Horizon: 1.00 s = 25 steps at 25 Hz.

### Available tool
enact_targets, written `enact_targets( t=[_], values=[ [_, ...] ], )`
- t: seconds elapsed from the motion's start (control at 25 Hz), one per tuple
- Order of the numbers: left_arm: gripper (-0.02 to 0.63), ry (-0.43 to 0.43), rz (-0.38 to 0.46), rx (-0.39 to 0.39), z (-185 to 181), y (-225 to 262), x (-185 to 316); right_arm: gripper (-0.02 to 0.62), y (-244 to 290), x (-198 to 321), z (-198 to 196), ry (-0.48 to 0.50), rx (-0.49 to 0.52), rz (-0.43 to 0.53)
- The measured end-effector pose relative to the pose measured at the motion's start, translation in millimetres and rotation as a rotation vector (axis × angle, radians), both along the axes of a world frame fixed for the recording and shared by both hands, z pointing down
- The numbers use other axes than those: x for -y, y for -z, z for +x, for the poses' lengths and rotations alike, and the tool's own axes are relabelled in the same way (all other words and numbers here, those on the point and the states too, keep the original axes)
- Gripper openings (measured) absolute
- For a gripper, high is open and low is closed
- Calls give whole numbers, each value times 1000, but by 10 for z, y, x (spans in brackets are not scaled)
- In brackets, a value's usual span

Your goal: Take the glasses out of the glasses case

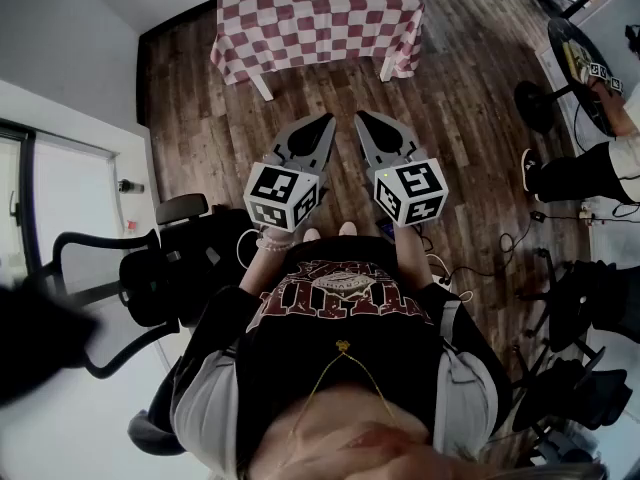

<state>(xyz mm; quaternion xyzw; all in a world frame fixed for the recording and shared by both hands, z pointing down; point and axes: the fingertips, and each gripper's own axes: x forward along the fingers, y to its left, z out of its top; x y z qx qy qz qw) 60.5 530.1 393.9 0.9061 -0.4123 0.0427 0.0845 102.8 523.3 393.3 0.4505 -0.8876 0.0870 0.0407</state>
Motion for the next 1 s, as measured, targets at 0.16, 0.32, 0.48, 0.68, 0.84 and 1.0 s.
enact_targets(
  t=[0.16,0.32,0.48,0.68,0.84,1.0],
  values=[
    [-2,4,-5,-4,64,-7,-15,17,-11,-12,60,7,-3,-2],
    [-2,-5,-14,-3,146,-35,-16,17,-21,-1,118,25,15,-11],
    [-2,17,-33,-16,214,-108,-42,17,-45,-23,204,45,24,-15],
    [-2,42,-63,-10,303,-231,-78,17,-108,-15,314,67,21,-30],
    [-2,54,-100,-14,305,-323,-121,17,-194,-36,315,87,26,-51],
    [-2,74,-90,-16,287,-309,-92,17,-241,-28,303,100,24,-64]
  ],
)
